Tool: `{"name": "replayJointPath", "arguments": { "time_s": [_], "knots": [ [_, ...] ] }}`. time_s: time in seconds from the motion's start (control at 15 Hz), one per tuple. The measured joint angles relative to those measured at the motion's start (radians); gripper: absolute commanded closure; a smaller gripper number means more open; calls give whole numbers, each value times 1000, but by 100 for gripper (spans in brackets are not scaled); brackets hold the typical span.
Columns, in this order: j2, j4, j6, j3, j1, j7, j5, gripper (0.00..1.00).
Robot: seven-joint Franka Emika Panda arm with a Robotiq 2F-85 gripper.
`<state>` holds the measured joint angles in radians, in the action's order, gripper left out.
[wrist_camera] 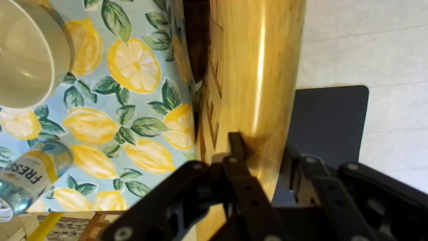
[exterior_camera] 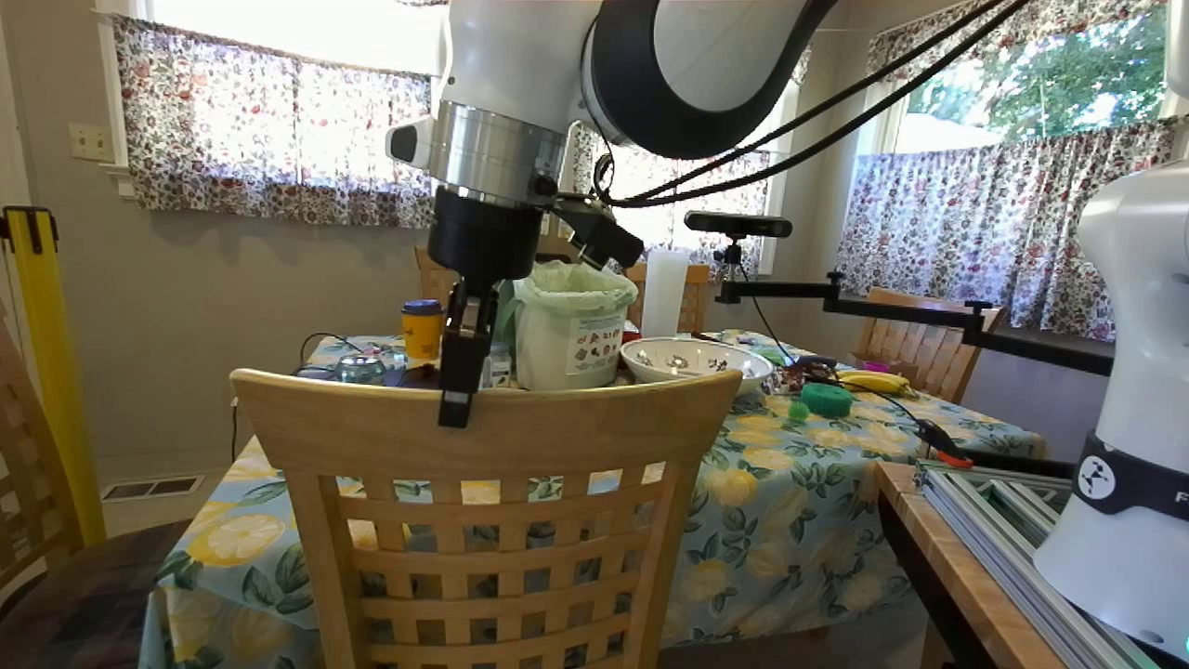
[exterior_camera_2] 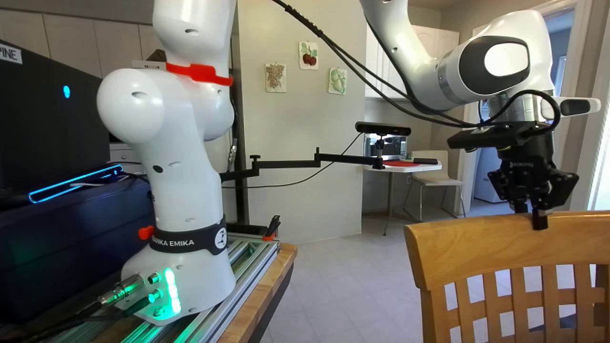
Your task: Pull the chair back
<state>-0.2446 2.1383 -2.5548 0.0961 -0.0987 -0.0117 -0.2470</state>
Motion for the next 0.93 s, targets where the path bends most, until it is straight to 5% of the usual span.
{"name": "replayJointPath", "arguments": {
  "time_s": [0.93],
  "knots": [
    [82,137,-85,63,-1,-136,18,93]
  ]
}}
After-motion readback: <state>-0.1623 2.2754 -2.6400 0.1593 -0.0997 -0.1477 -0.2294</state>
